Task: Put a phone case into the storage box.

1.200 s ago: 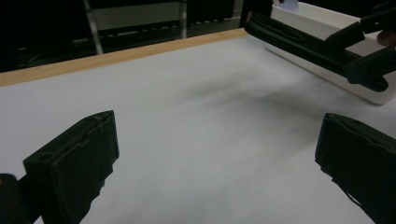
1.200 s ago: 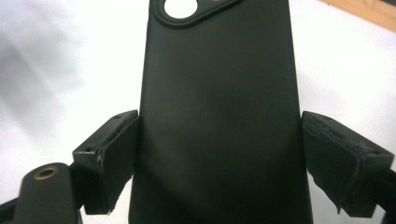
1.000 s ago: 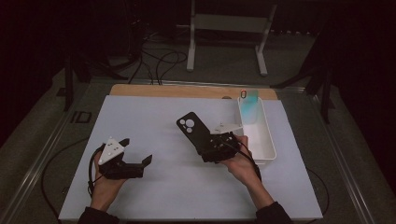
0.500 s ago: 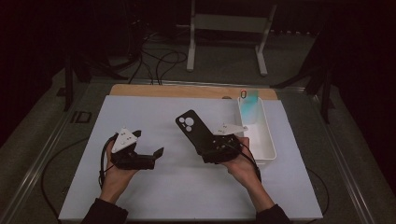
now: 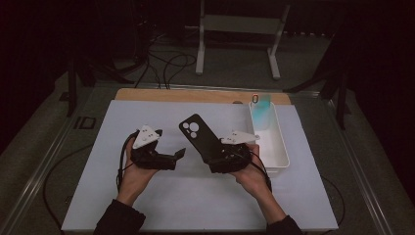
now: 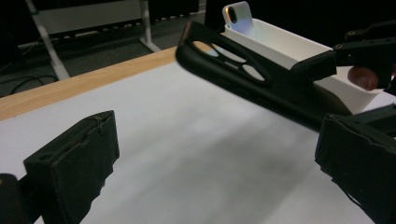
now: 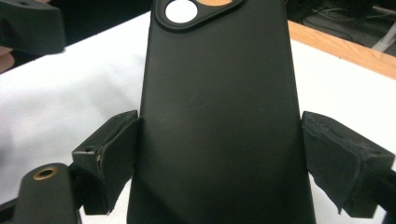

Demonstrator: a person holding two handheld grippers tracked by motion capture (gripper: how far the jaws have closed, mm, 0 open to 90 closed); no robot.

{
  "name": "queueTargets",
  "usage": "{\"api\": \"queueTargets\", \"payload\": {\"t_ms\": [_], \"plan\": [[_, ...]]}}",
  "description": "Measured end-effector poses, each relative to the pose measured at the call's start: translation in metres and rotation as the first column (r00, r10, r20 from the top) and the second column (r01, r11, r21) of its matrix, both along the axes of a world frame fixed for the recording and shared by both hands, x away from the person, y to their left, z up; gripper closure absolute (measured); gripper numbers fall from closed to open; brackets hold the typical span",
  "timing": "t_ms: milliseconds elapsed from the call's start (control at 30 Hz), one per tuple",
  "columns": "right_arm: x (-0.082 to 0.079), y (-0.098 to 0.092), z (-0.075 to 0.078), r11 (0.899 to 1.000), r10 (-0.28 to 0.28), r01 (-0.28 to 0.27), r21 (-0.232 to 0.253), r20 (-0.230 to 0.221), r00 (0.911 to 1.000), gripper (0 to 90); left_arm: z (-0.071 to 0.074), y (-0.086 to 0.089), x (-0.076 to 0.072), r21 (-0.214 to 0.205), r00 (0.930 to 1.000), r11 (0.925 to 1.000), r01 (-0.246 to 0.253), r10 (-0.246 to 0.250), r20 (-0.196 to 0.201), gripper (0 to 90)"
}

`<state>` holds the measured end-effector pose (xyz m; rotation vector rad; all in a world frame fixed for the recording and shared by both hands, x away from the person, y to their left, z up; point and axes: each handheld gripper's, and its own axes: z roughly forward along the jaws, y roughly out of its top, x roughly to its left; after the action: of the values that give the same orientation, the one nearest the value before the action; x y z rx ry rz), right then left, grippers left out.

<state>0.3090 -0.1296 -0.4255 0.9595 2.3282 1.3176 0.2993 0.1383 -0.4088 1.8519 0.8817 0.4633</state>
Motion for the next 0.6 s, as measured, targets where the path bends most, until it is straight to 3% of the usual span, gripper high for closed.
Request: {"api": "queueTargets", "payload": {"t_ms": [600], "plan": [[-0.005, 0.012, 0.003, 0.999, 0.03, -0.031, 0.019, 0.038, 0.9988, 14.4, 0.006, -0.025, 0.009, -0.02, 0.9988, 0.9993, 0.031, -0.032, -0.036, 6.7]]}}
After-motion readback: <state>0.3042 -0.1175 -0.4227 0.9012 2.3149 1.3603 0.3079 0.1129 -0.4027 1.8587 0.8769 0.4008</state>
